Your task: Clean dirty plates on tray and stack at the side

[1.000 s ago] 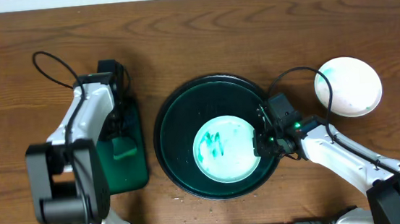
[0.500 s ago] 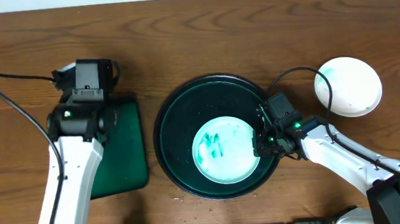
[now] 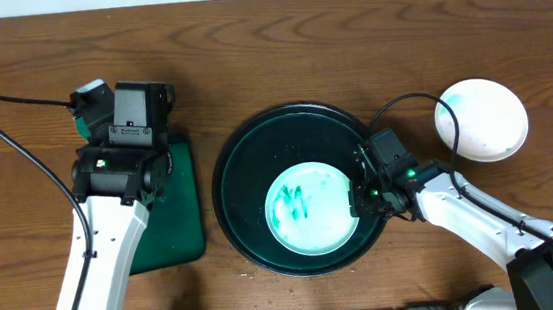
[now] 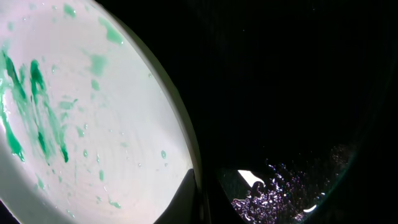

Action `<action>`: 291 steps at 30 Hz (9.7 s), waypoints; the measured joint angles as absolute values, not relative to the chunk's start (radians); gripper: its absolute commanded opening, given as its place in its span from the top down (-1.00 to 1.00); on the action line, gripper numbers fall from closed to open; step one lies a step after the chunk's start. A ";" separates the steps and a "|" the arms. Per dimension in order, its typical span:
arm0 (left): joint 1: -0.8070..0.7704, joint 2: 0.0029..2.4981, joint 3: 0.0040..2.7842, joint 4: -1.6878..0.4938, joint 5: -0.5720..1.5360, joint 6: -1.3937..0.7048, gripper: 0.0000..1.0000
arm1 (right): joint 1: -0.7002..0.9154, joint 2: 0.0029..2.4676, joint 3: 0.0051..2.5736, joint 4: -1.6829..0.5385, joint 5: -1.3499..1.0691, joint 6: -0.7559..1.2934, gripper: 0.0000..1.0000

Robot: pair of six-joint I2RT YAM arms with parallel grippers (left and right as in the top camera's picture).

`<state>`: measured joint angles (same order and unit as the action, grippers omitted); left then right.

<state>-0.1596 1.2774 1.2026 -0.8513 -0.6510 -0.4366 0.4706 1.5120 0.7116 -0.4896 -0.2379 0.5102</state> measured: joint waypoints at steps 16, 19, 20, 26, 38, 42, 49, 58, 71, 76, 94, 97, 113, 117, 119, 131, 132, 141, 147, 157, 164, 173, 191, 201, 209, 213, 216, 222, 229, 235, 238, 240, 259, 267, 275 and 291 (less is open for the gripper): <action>-0.160 1.277 1.203 -0.848 -0.658 -0.437 0.86 | 0.471 1.512 0.712 -0.489 -0.239 0.507 0.97; -0.160 1.277 1.203 -0.848 -0.658 -0.437 0.86 | 0.471 1.512 0.712 -0.489 -0.239 0.507 0.97; -0.160 1.277 1.203 -0.848 -0.658 -0.437 0.86 | 0.471 1.512 0.712 -0.488 -0.239 0.507 0.97; -0.160 1.277 1.203 -0.849 -0.658 -0.437 0.86 | 0.471 1.512 0.712 -0.488 -0.239 0.507 0.97; -0.061 1.491 1.202 -0.953 -0.318 -0.460 0.86 | 0.471 1.512 0.712 -0.488 -0.240 0.503 0.97; -0.032 1.584 1.201 -0.965 -0.175 -0.464 0.86 | 0.471 1.512 0.712 -0.488 -0.240 0.501 0.97; -0.062 1.580 1.201 -0.958 -0.061 -0.443 0.86 | 0.471 1.512 0.712 -0.484 -0.240 0.499 0.97; -0.347 1.568 1.201 -0.954 0.103 -0.392 0.86 | 0.471 1.512 0.712 -0.482 -0.240 0.496 0.98; -0.565 1.855 1.201 -0.807 0.220 -0.420 0.85 | 0.470 1.512 0.712 -0.482 -0.255 0.496 0.97; -0.568 1.903 1.222 -0.798 0.273 -0.422 0.86 | 0.471 1.512 0.712 -0.482 -0.255 0.496 0.97; -0.746 1.969 1.223 -0.590 0.593 -0.419 0.85 | 0.456 1.518 0.711 -0.512 -0.211 0.496 0.97; -0.734 1.970 1.222 -0.590 0.601 -0.423 0.86 | 0.456 1.518 0.711 -0.512 -0.212 0.496 0.97; -0.535 1.949 1.234 -0.634 0.414 -0.454 0.86 | 0.460 1.517 0.727 -0.489 -0.299 0.497 0.97; -0.525 1.939 1.258 -0.723 0.249 -0.482 0.86 | 0.460 1.517 0.730 -0.509 -0.307 0.500 0.97; -0.513 1.934 1.263 -0.764 0.162 -0.493 0.86 | 0.461 1.517 0.731 -0.501 -0.318 0.504 0.97; -0.516 1.934 1.264 -0.829 -0.068 -0.498 0.86 | 0.460 1.516 0.727 -0.432 -0.299 0.531 0.44; -0.519 1.934 1.263 -0.828 -0.072 -0.498 0.86 | 0.460 1.516 0.727 -0.422 -0.301 0.535 0.42; -0.581 1.934 1.253 -0.812 -0.158 -0.498 0.86 | 0.460 1.516 0.727 -0.387 -0.319 0.553 0.42; -0.632 1.937 1.248 -0.807 -0.233 -0.497 0.86 | 0.460 1.516 0.727 -0.376 -0.319 0.559 0.43; -0.686 1.945 1.255 -0.809 -0.294 -0.497 0.86 | 0.460 1.516 0.727 -0.353 -0.319 0.560 0.43; -0.692 1.959 1.295 -0.818 -0.256 -0.493 0.85 | 0.460 1.516 0.727 -0.346 -0.320 0.560 0.42; -0.667 1.993 1.383 -0.912 -0.223 -0.494 0.86 | 0.460 1.516 0.727 -0.294 -0.338 0.564 0.41; -0.450 1.960 1.410 -1.002 -0.215 -0.494 0.86 | 0.549 1.560 0.727 -0.096 -0.387 0.588 0.43; -0.452 1.960 1.411 -1.003 -0.213 -0.494 0.86 | 0.572 1.729 0.728 0.030 -0.419 0.674 0.35; -0.452 1.960 1.411 -1.003 -0.212 -0.494 0.86 | 0.572 1.767 0.730 0.072 -0.444 0.702 0.97; -0.452 1.960 1.411 -1.004 -0.196 -0.492 0.86 | 0.572 1.767 0.730 0.071 -0.445 0.705 0.97; -0.452 1.959 1.411 -1.004 -0.164 -0.478 0.86 | 0.572 1.767 0.730 0.071 -0.444 0.705 0.98; -0.482 1.959 1.411 -1.003 -0.106 -0.448 0.86 | 0.572 1.767 0.730 0.071 -0.444 0.705 0.98; -0.601 1.959 1.411 -0.981 0.005 -0.432 0.85 | 0.572 1.767 0.730 0.069 -0.442 0.704 0.98; -0.636 1.959 1.411 -0.960 0.067 -0.429 0.86 | 0.572 1.764 0.731 0.053 -0.438 0.704 0.97; -0.626 1.959 1.411 -0.960 0.081 -0.429 0.85 | 0.573 1.727 0.732 -0.033 -0.404 0.701 0.96; -0.620 1.959 1.411 -0.957 0.084 -0.429 0.86 | 0.573 1.686 0.729 -0.104 -0.363 0.687 0.97; -0.540 1.959 1.411 -0.939 0.049 -0.429 0.85 | 0.588 1.507 0.727 -0.256 -0.179 0.542 0.55; -0.540 1.959 1.411 -0.939 0.046 -0.429 0.85 | 0.624 1.586 0.726 -0.089 -0.210 0.538 0.42; -0.540 1.959 1.411 -0.939 0.046 -0.429 0.86 | 0.633 1.681 0.739 0.001 -0.252 0.596 0.47; -0.540 1.959 1.411 -0.938 0.046 -0.429 0.85 | 0.636 1.678 0.884 -0.294 -0.206 0.529 0.31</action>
<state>-0.5396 1.9594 1.4105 -0.9382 0.0463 -0.4286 0.6361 1.6783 0.8845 -0.2943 -0.2058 0.5285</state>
